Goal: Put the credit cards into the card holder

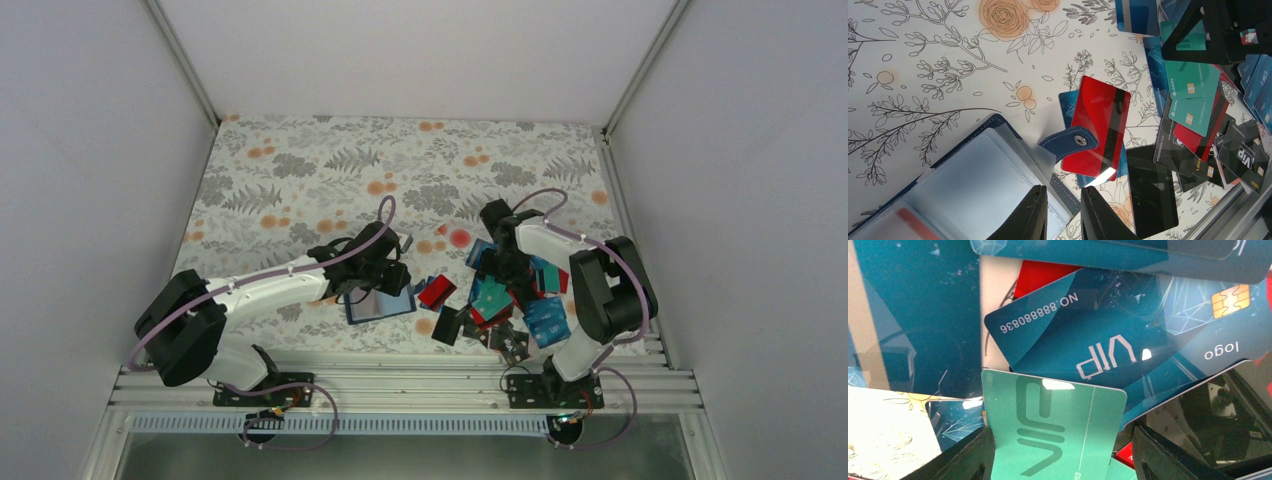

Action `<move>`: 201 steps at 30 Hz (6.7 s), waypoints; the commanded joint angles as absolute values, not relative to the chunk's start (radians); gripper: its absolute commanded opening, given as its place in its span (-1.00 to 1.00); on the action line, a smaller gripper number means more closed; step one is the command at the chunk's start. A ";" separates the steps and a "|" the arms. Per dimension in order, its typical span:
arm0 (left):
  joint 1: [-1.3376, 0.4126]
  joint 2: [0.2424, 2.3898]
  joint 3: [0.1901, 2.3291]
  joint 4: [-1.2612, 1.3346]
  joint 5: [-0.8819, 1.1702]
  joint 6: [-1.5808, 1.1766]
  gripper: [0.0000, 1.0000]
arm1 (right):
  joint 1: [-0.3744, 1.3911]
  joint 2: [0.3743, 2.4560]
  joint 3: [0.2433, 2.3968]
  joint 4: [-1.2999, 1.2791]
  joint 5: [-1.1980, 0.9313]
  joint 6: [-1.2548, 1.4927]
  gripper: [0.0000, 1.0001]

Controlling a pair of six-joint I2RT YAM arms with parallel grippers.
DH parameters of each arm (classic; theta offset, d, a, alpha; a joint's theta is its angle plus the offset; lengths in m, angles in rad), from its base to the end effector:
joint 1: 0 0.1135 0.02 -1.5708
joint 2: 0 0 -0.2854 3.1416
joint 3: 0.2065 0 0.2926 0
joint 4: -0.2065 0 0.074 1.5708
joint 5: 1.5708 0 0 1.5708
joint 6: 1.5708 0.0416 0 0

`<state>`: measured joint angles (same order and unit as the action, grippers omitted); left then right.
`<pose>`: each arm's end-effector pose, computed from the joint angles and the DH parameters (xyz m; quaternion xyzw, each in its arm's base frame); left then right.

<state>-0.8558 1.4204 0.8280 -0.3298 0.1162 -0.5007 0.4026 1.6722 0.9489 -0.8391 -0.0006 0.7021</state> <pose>0.2048 -0.2433 0.1936 0.1853 0.9281 -0.2425 0.2132 0.2799 0.1192 0.1373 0.1492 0.9888 0.0025 0.0034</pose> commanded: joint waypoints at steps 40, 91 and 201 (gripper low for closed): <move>-0.855 1.442 0.812 -0.319 0.104 -0.482 -0.65 | 0.466 1.749 0.946 -0.772 -0.011 0.725 0.47; -0.846 1.564 0.911 0.053 0.370 -0.673 -0.34 | 0.467 1.438 1.083 -0.704 -0.389 0.683 0.08; -0.592 1.165 0.610 -0.580 -0.089 -0.805 -0.48 | 0.674 1.741 1.042 -0.463 -0.895 0.491 -0.92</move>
